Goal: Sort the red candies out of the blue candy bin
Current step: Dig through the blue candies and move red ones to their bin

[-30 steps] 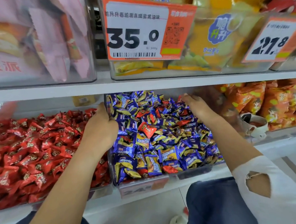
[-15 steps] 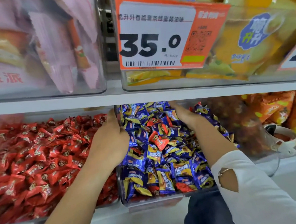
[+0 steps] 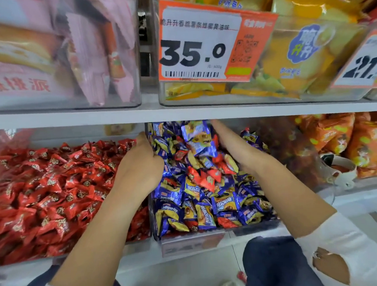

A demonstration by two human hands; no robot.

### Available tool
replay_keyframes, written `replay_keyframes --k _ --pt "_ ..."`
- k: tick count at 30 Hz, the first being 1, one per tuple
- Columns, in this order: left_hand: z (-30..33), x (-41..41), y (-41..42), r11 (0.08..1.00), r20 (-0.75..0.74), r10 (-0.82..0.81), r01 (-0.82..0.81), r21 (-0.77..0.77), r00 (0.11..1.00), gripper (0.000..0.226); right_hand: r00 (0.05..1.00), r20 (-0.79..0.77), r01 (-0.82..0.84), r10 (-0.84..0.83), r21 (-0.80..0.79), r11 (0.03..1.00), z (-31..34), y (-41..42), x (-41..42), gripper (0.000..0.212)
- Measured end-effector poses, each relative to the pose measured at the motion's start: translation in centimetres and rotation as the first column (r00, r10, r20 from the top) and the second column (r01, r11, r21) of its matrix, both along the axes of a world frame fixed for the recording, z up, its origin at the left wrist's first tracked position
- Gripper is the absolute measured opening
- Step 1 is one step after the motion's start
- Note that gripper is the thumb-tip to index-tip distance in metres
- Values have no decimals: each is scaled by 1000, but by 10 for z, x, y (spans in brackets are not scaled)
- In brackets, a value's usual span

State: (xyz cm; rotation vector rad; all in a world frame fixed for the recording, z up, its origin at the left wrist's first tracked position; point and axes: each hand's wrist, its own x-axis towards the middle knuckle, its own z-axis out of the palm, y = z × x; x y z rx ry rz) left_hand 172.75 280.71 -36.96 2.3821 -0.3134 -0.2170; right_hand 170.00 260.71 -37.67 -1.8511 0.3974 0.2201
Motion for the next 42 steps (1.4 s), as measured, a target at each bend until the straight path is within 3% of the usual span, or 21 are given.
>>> replay_keyframes --k 2,4,8,12,15,18,22,26,29,31,34,37,39,42 --pt "-1 1 -1 1000 -20 10 -9 3 1000 46 998 34 -53 55 -70 996 10 11 -15 76" --pt "-2 2 -2 999 18 45 -45 17 999 53 981 117 -144 157 -115 983 13 19 -32 65" --pt "4 -8 -4 995 268 94 -78 -67 959 42 971 100 -195 215 -178 964 8 10 -58 57" --pt "8 -21 -6 988 397 -30 88 -130 917 42 979 85 -161 186 -243 957 17 -13 -81 55" --pt "12 -34 -10 970 432 -150 216 -107 889 33 979 167 -57 116 -320 946 25 -33 -94 52" --pt "14 -42 -16 942 459 -260 328 -73 850 29 967 223 -20 122 -412 911 30 -40 -103 30" --pt "10 -49 -23 902 451 -400 431 37 798 19 930 277 -5 242 -647 762 25 -22 -106 17" --pt "13 -59 -24 844 335 -530 524 118 779 8 884 318 40 342 -781 623 6 -6 -96 40" --pt "14 -64 -15 780 184 -625 615 112 759 28 873 306 26 381 -807 590 -2 -4 -91 49" --pt "10 -64 -12 746 107 -661 633 207 743 43 874 308 25 376 -801 598 2 -6 -91 47" --pt "2 -57 -11 759 114 -625 568 318 772 42 866 301 -42 398 -751 659 13 -9 -98 36" --pt "1 -56 -11 806 198 -572 500 317 796 26 874 186 -147 448 -779 609 15 -8 -100 36" --pt "4 -57 -11 861 302 -502 435 263 811 15 881 100 -188 462 -822 537 11 -3 -99 39" --pt "11 -54 -11 946 373 -321 310 92 870 15 886 119 -134 448 -860 493 7 0 -97 39"
